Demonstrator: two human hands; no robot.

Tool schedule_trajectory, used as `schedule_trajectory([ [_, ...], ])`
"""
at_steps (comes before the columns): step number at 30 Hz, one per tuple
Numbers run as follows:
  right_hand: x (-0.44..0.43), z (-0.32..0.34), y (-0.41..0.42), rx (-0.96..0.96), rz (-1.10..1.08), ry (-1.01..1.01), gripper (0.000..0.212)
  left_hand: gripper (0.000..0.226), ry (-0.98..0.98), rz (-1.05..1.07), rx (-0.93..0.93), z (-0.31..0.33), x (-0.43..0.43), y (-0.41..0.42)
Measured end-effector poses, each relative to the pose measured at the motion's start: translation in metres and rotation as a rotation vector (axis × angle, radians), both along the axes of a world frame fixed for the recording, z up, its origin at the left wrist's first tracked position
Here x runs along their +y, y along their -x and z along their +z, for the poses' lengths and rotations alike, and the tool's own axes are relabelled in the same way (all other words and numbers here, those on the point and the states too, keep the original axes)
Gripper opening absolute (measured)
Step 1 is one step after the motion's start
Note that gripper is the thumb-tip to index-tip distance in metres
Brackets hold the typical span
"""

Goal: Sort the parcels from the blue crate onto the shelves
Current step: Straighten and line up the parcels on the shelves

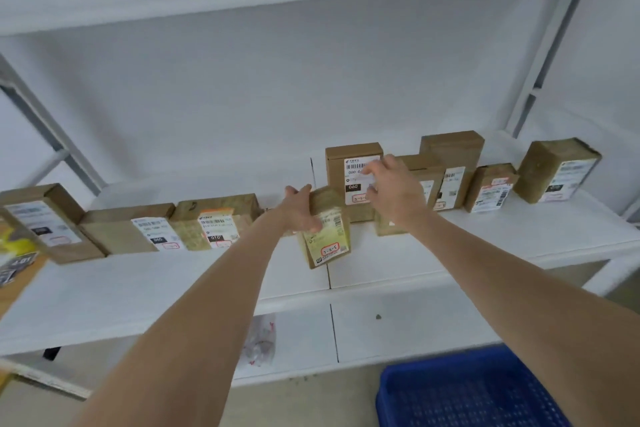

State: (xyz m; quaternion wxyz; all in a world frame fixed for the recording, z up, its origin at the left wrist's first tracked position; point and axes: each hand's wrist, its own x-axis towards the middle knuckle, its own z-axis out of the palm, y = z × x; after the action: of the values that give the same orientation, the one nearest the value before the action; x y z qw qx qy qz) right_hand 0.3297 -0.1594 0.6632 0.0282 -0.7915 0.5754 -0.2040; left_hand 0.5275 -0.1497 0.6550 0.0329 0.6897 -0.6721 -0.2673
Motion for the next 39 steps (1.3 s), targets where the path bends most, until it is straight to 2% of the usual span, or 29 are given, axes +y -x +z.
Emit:
schedule_trajectory([
  [2,-0.011,0.013,0.013,0.006,-0.087,0.077,0.041,0.090,0.000,-0.002,-0.009,-0.002,0.002,0.002],
  [7,-0.039,0.013,0.021,0.198,-0.157,-0.058,0.069,0.084,-0.007,-0.039,-0.011,-0.012,-0.012,0.010],
  [12,-0.059,0.001,0.032,0.367,-0.183,-0.103,0.057,0.097,-0.036,-0.139,-0.013,-0.030,-0.036,0.027],
  [16,-0.068,0.003,0.040,0.341,-0.128,-0.120,0.055,0.102,-0.056,-0.185,-0.064,-0.038,-0.042,0.039],
  [19,-0.072,0.007,0.047,0.363,-0.086,-0.134,0.057,0.100,-0.056,-0.243,-0.188,-0.023,-0.052,0.045],
  [21,-0.072,0.009,0.052,0.382,-0.054,-0.127,0.057,0.080,0.049,-0.226,-0.272,-0.007,-0.056,0.054],
  [24,-0.070,0.011,0.066,0.410,-0.034,-0.112,0.056,0.043,0.407,-0.102,-0.350,0.018,-0.063,0.071],
  [26,-0.069,0.012,0.078,0.422,-0.035,-0.113,0.056,0.052,0.524,-0.035,-0.334,0.029,-0.072,0.082],
  [29,-0.068,0.013,0.096,0.424,-0.057,-0.119,0.056,0.079,0.419,0.027,-0.363,0.033,-0.088,0.092],
  [31,-0.069,0.013,0.109,0.425,-0.078,-0.122,0.056,0.083,0.330,0.072,-0.383,0.029,-0.098,0.095],
  [34,-0.071,0.014,0.126,0.432,-0.116,-0.137,0.058,0.070,0.244,0.099,-0.368,0.019,-0.108,0.100],
  [39,-0.071,0.014,0.144,0.447,-0.175,-0.168,0.058,0.056,0.324,0.109,-0.358,0.016,-0.116,0.117],
])
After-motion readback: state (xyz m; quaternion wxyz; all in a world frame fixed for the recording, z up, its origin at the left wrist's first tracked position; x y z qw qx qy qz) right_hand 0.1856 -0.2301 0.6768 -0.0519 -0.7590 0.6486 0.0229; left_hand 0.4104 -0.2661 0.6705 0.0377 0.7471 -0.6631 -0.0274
